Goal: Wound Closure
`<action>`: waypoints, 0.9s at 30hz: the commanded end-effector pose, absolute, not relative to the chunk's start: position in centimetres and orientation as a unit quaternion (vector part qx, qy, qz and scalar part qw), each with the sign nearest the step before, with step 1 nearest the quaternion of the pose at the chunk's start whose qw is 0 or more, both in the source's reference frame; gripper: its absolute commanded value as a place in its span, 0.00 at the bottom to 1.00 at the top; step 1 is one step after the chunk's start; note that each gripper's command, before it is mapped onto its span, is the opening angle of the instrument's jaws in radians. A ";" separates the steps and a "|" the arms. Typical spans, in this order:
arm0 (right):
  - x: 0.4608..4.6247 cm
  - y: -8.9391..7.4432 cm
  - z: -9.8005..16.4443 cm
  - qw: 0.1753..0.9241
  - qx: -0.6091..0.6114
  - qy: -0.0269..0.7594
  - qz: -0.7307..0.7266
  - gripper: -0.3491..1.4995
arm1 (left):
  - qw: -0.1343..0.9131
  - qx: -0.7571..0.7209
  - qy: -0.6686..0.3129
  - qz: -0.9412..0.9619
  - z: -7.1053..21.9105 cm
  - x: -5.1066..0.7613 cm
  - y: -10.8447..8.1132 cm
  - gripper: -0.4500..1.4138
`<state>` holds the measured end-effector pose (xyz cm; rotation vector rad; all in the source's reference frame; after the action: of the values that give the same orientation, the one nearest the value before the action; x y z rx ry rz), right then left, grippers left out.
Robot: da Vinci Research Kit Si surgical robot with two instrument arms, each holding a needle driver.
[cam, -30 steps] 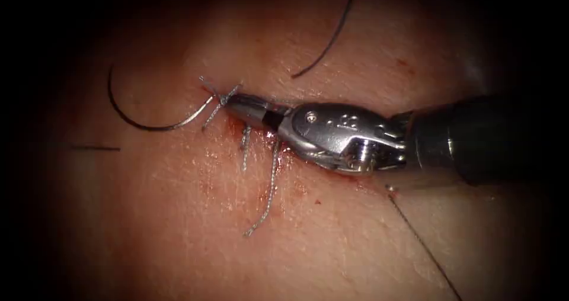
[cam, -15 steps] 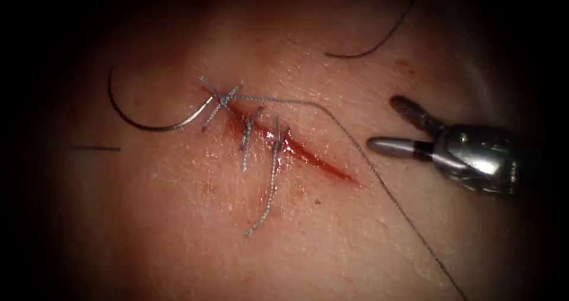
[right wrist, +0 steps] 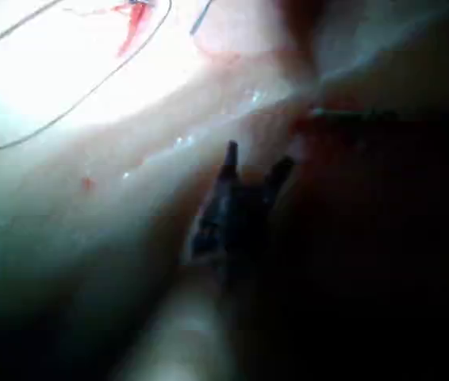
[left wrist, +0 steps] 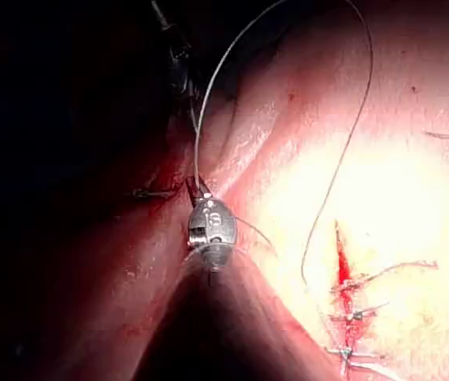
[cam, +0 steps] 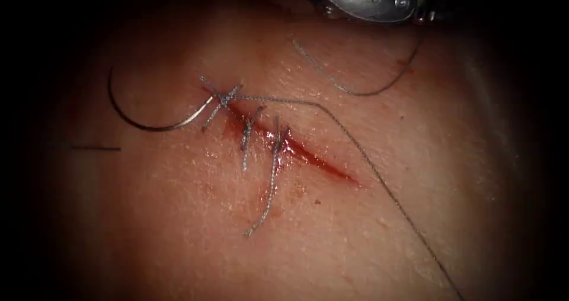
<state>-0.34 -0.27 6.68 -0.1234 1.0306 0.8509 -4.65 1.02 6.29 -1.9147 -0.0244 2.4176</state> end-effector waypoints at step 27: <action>2.27 -0.7 6.6 0.770 0.007 0.562 0.302 0.89 | 0.184 -0.640 -0.095 0.740 5.1 -2.32 0.2 0.91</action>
<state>2.19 -0.61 6.52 0.0098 1.2165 0.6510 -2.21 0.16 4.96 -1.8042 -0.2575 2.0910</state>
